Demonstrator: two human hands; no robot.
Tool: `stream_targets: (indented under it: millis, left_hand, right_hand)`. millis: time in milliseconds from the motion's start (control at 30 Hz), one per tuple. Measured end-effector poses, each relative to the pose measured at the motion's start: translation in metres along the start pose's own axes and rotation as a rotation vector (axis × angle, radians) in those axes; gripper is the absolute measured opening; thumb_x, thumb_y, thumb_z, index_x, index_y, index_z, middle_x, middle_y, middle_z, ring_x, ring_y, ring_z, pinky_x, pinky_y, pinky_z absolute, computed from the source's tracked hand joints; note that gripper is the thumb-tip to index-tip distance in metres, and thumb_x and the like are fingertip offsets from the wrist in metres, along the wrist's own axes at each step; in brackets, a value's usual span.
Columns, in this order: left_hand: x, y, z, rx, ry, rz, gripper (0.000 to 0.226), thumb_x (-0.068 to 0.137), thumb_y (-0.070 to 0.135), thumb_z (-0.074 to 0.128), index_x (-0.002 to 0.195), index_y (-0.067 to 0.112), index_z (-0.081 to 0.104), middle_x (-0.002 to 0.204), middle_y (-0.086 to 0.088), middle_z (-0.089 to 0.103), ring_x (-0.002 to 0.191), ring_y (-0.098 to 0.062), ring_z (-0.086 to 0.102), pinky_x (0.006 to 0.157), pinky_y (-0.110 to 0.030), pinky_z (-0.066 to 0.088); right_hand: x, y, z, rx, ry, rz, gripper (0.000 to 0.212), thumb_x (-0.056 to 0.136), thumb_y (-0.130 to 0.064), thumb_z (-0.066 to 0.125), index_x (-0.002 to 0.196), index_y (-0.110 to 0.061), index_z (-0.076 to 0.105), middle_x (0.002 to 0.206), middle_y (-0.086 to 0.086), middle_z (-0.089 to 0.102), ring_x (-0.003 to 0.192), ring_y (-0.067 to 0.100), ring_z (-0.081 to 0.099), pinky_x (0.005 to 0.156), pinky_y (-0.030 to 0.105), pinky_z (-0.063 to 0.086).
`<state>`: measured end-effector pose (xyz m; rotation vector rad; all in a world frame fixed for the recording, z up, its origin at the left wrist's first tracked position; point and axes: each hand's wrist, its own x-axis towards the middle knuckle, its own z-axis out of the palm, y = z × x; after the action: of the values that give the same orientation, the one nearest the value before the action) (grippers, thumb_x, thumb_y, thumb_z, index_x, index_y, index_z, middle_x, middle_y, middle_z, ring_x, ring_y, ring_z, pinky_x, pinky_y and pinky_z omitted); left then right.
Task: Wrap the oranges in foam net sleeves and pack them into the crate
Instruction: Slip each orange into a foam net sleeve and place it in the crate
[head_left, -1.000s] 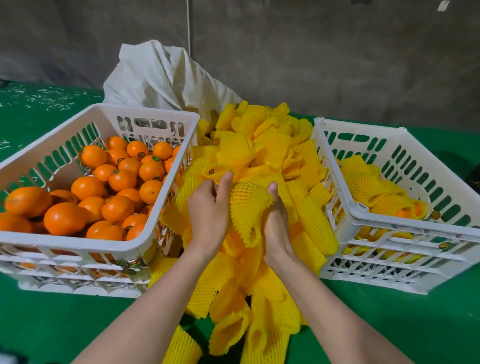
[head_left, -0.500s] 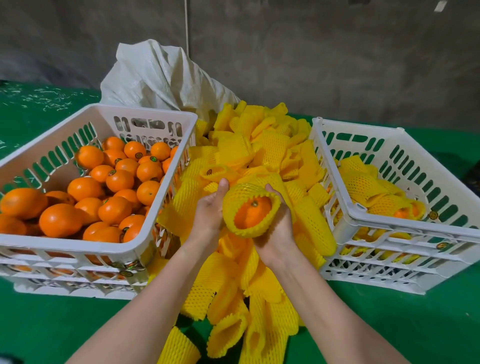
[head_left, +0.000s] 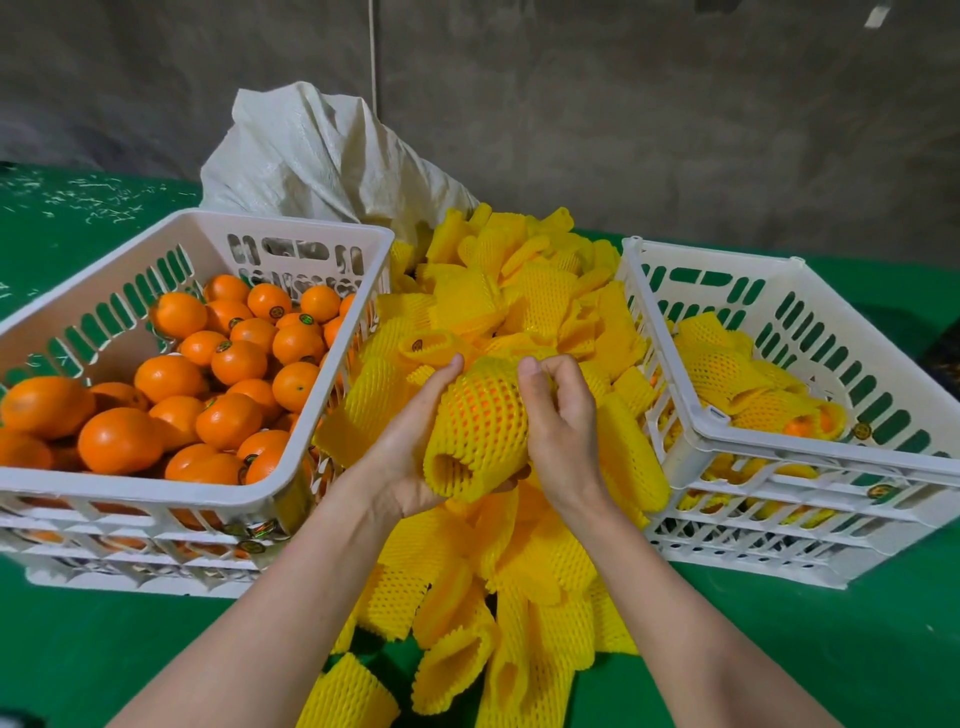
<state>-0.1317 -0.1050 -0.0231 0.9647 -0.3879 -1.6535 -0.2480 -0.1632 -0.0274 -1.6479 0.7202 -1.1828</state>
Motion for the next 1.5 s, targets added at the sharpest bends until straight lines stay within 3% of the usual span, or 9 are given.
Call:
stream_targets:
  millis: [200, 533, 667, 867, 967, 1067, 1200, 1300, 1500]
  left_hand:
    - [-0.001, 0.002, -0.004, 0.088, -0.068, -0.066, 0.064, 0.069, 0.066, 0.051, 0.085, 0.011, 0.078, 0.086, -0.023, 0.07, 0.064, -0.035, 0.069, 0.051, -0.037, 0.057]
    - [-0.001, 0.007, -0.001, 0.088, -0.136, -0.148, 0.064, 0.072, 0.064, 0.053, 0.101, 0.01, 0.072, 0.091, -0.025, 0.068, 0.068, -0.04, 0.068, 0.052, -0.039, 0.057]
    - [0.001, 0.007, 0.007, -0.002, -0.11, 0.044, 0.046, 0.071, 0.05, 0.06, 0.097, 0.015, 0.075, 0.091, -0.017, 0.072, 0.075, -0.031, 0.071, 0.058, -0.038, 0.058]
    - [0.003, 0.008, 0.015, 0.079, 0.059, 0.208, 0.033, 0.072, 0.041, 0.062, 0.093, 0.016, 0.069, 0.081, -0.008, 0.073, 0.072, -0.022, 0.071, 0.058, -0.033, 0.056]
    - [0.005, 0.011, 0.018, 0.155, 0.233, 0.277, 0.031, 0.081, 0.039, 0.064, 0.102, 0.016, 0.066, 0.082, -0.007, 0.072, 0.079, -0.023, 0.07, 0.068, -0.035, 0.055]
    - [0.005, 0.013, 0.025, 0.212, 0.344, 0.373, 0.026, 0.087, 0.036, 0.063, 0.105, 0.018, 0.063, 0.072, 0.002, 0.073, 0.068, -0.012, 0.071, 0.057, -0.026, 0.056]
    - [-0.001, 0.008, 0.032, 0.338, 0.446, 0.423, 0.063, 0.086, 0.043, 0.062, 0.139, 0.02, 0.039, 0.125, 0.008, 0.061, 0.112, -0.007, 0.059, 0.085, -0.026, 0.05]
    - [-0.005, 0.007, 0.033, 0.308, 0.333, 0.371, 0.073, 0.086, 0.056, 0.049, 0.146, 0.018, 0.032, 0.146, -0.001, 0.043, 0.13, -0.02, 0.046, 0.107, -0.04, 0.039]
    - [-0.006, 0.005, 0.037, 0.041, 0.071, 0.307, 0.053, 0.096, 0.052, 0.029, 0.123, 0.015, 0.056, 0.119, -0.005, 0.067, 0.11, -0.018, 0.064, 0.089, -0.032, 0.052]
  right_hand:
    - [0.003, 0.0, -0.006, -0.004, -0.003, -0.029, 0.028, 0.087, -0.038, 0.045, 0.07, -0.017, 0.038, 0.065, -0.004, 0.033, 0.062, 0.008, 0.034, 0.057, 0.023, 0.031]
    - [0.014, -0.003, -0.013, -0.011, -0.16, -0.079, 0.03, 0.087, -0.029, 0.05, 0.075, -0.002, 0.045, 0.067, 0.005, 0.036, 0.064, 0.013, 0.036, 0.06, 0.029, 0.032]
    - [0.013, 0.002, -0.015, 0.006, -0.12, -0.027, 0.027, 0.085, -0.035, 0.051, 0.108, -0.022, 0.047, 0.105, -0.003, 0.054, 0.097, 0.008, 0.053, 0.079, 0.018, 0.044]
    - [-0.001, 0.002, -0.013, -0.095, -0.056, -0.105, 0.021, 0.091, -0.035, 0.049, 0.112, -0.039, 0.044, 0.128, -0.005, 0.044, 0.121, 0.016, 0.046, 0.097, 0.025, 0.042]
    - [-0.005, -0.002, -0.012, -0.156, -0.169, -0.094, 0.024, 0.094, -0.037, 0.045, 0.117, -0.033, 0.051, 0.137, -0.004, 0.041, 0.134, 0.007, 0.031, 0.105, 0.015, 0.03]
    - [-0.007, -0.008, -0.012, -0.074, -0.311, -0.046, 0.043, 0.088, -0.031, 0.058, 0.127, -0.022, 0.046, 0.13, -0.013, 0.048, 0.124, -0.003, 0.041, 0.103, 0.022, 0.037]
    - [-0.004, -0.011, -0.014, -0.079, -0.353, -0.014, 0.055, 0.08, -0.015, 0.072, 0.126, -0.014, 0.042, 0.121, -0.019, 0.047, 0.108, -0.016, 0.045, 0.091, 0.009, 0.038]
    - [-0.002, -0.012, -0.017, -0.104, -0.348, -0.008, 0.062, 0.076, -0.01, 0.076, 0.126, -0.018, 0.04, 0.122, -0.015, 0.046, 0.112, -0.007, 0.045, 0.096, 0.02, 0.042]
    - [-0.007, -0.009, -0.02, -0.144, -0.193, -0.074, 0.055, 0.07, -0.002, 0.078, 0.116, -0.013, 0.051, 0.117, -0.005, 0.054, 0.113, 0.009, 0.05, 0.098, 0.038, 0.042]
